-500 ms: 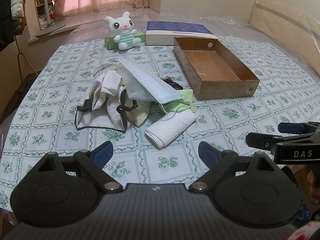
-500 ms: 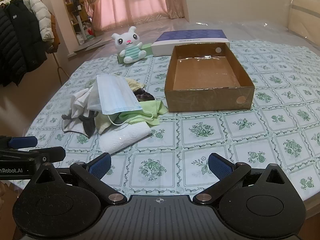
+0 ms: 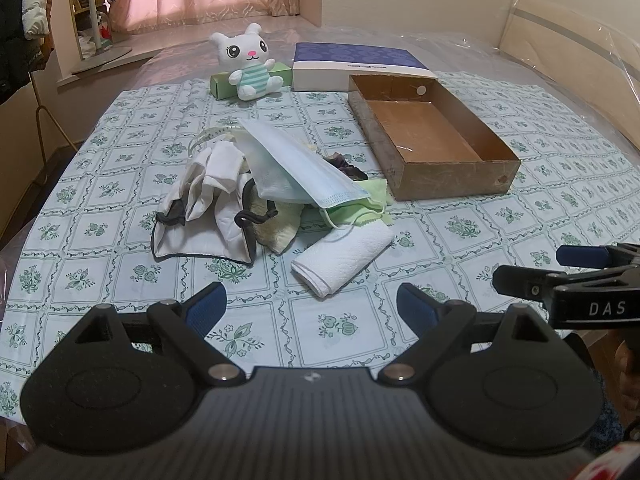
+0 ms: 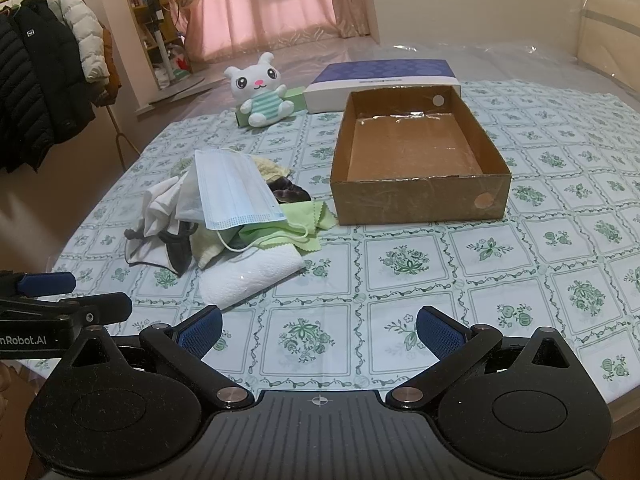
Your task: Organize soft objects
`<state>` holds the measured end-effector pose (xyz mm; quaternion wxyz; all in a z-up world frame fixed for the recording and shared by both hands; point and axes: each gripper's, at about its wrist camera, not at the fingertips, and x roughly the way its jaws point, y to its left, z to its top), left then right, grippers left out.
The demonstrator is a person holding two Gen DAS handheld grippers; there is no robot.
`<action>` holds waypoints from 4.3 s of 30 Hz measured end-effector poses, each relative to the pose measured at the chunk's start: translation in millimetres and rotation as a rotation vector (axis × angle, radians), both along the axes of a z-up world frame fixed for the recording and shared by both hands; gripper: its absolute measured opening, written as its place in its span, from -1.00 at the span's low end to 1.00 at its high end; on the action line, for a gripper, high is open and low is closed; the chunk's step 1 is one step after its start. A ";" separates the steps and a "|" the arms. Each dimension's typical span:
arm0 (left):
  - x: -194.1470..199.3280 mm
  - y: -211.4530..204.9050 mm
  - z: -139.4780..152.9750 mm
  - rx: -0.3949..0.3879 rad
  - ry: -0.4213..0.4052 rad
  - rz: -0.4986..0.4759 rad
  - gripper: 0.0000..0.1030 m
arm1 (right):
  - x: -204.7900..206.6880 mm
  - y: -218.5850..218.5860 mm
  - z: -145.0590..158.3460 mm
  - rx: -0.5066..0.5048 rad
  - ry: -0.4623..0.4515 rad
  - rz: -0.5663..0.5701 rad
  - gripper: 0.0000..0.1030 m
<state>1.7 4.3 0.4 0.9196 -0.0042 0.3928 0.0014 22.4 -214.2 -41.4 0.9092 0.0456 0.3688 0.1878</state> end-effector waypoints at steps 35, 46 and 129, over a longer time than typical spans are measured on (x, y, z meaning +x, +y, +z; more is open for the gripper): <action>6.6 7.6 -10.0 -0.007 0.024 0.018 0.77 | 7.1 5.9 -9.5 -0.005 0.022 0.009 1.00; 11.4 9.4 -10.1 -0.007 0.032 0.025 0.77 | 11.7 9.2 -13.4 -0.002 0.033 0.017 1.00; 50.2 -1.6 -89.4 0.022 0.107 -0.304 -0.38 | 59.8 -2.6 -57.1 0.046 0.104 -0.015 0.99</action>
